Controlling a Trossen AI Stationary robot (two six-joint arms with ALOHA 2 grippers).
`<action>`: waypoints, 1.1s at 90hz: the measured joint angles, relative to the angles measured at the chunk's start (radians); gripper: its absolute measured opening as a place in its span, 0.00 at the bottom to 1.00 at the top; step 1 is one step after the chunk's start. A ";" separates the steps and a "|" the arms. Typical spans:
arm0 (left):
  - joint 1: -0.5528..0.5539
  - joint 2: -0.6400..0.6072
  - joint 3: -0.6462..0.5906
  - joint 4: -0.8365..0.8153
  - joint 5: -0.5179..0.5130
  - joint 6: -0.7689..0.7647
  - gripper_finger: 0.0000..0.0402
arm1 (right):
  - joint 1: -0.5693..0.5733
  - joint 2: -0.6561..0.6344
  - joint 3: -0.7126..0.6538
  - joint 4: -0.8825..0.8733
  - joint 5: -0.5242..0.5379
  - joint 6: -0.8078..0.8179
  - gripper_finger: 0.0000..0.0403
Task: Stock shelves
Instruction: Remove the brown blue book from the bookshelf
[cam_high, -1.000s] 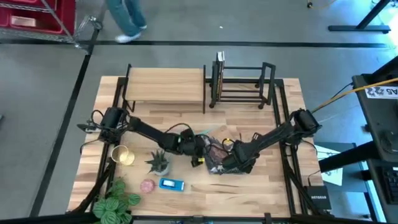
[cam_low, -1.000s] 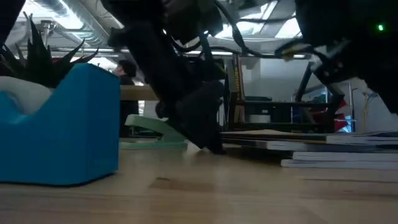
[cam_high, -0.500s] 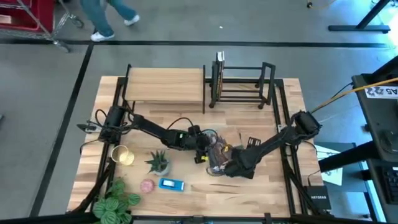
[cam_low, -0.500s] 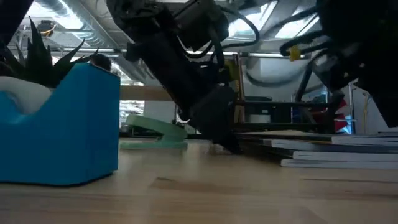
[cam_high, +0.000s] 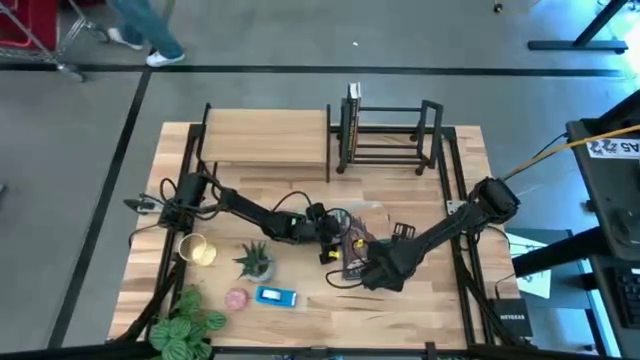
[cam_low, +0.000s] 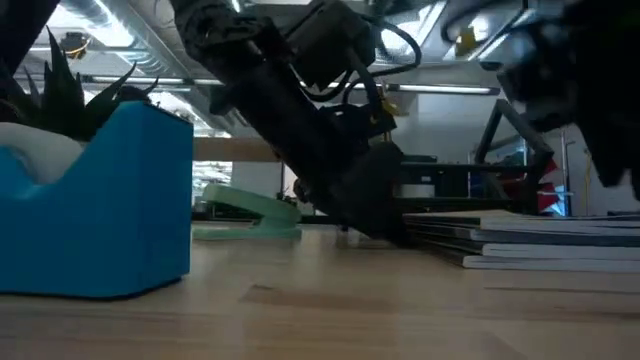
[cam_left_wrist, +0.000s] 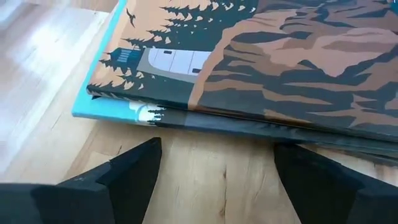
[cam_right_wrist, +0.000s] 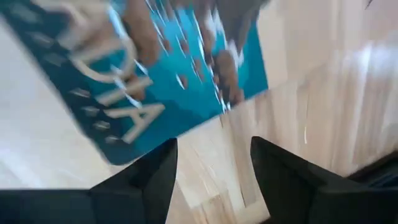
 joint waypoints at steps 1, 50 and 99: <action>-0.001 0.000 0.001 -0.002 -0.001 0.004 0.74 | 0.002 -0.001 0.004 -0.004 0.003 0.000 0.47; 0.088 -0.009 0.055 -0.158 -0.028 0.014 0.74 | 0.018 -0.013 -0.242 0.094 0.009 0.032 0.47; 0.057 -0.007 0.054 -0.084 0.038 0.062 0.74 | 0.019 -0.011 -0.164 0.141 0.074 -0.105 0.47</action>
